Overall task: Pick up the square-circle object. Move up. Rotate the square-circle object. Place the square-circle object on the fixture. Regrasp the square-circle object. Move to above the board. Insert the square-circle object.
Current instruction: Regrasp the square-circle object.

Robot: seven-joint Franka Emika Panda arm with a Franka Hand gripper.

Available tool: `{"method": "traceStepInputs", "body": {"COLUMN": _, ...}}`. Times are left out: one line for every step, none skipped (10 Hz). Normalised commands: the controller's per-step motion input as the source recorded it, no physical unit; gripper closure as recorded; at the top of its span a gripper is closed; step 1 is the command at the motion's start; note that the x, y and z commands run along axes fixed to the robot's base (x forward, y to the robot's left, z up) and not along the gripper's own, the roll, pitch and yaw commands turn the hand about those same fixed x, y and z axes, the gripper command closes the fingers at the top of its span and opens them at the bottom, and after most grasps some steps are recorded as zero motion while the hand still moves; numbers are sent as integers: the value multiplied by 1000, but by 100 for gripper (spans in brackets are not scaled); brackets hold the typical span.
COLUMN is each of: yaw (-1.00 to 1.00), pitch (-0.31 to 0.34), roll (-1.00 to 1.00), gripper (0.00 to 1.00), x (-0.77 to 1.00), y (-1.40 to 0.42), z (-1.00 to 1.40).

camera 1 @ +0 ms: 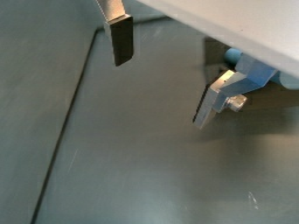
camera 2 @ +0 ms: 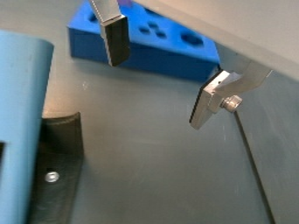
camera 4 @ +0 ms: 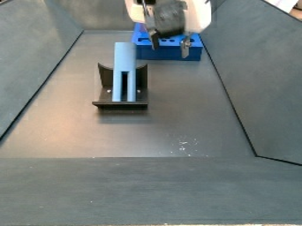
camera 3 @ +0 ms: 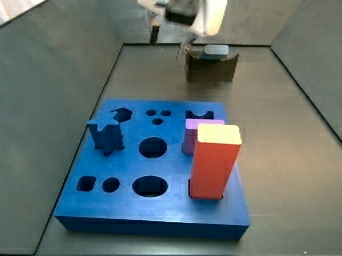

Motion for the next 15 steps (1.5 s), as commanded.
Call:
{"method": "traceStepInputs", "body": {"yaw": -889, "pitch": -225, "roll": 1000, "gripper": 0, "x": -42, "y": -14, "z": 10}}
{"method": "traceStepInputs", "body": {"yaw": -892, "pitch": -224, "roll": 1000, "gripper": 0, "x": -43, "y": -15, "z": 6}}
{"method": "traceStepInputs", "body": {"yaw": -896, "pitch": -218, "roll": 1000, "gripper": 0, "x": -43, "y": -14, "z": -1}}
{"method": "traceStepInputs", "body": {"yaw": -900, "pitch": -211, "roll": 1000, "gripper": 0, "x": -46, "y": -12, "z": 0}}
{"method": "traceStepInputs", "body": {"yaw": -910, "pitch": -192, "roll": 1000, "gripper": 0, "x": -44, "y": -8, "z": -5}}
{"method": "traceStepInputs", "body": {"yaw": -923, "pitch": -166, "roll": 1000, "gripper": 0, "x": -47, "y": -3, "z": -4}}
{"method": "traceStepInputs", "body": {"yaw": -933, "pitch": -125, "roll": 1000, "gripper": 0, "x": -50, "y": -8, "z": 3}}
{"method": "traceStepInputs", "body": {"yaw": -943, "pitch": -64, "roll": 1000, "gripper": 0, "x": -48, "y": -9, "z": 10}}
{"method": "traceStepInputs", "body": {"yaw": -956, "pitch": 49, "roll": 1000, "gripper": 0, "x": -39, "y": -12, "z": 15}}
{"method": "traceStepInputs", "body": {"yaw": -964, "pitch": 155, "roll": 1000, "gripper": 0, "x": -32, "y": -14, "z": 3}}
{"method": "traceStepInputs", "body": {"yaw": -950, "pitch": 359, "roll": 1000, "gripper": 0, "x": -16, "y": -11, "z": -23}}
{"method": "traceStepInputs", "body": {"yaw": -749, "pitch": 499, "roll": 826, "gripper": 0, "x": 1, "y": -11, "z": -35}}
{"method": "traceStepInputs", "body": {"yaw": -593, "pitch": 581, "roll": 690, "gripper": 0, "x": 11, "y": -12, "z": -36}}
{"method": "traceStepInputs", "body": {"yaw": -301, "pitch": 689, "roll": 447, "gripper": 0, "x": 38, "y": -8, "z": -24}}
{"method": "traceStepInputs", "body": {"yaw": -108, "pitch": 704, "roll": 333, "gripper": 0, "x": 59, "y": -6, "z": -21}}
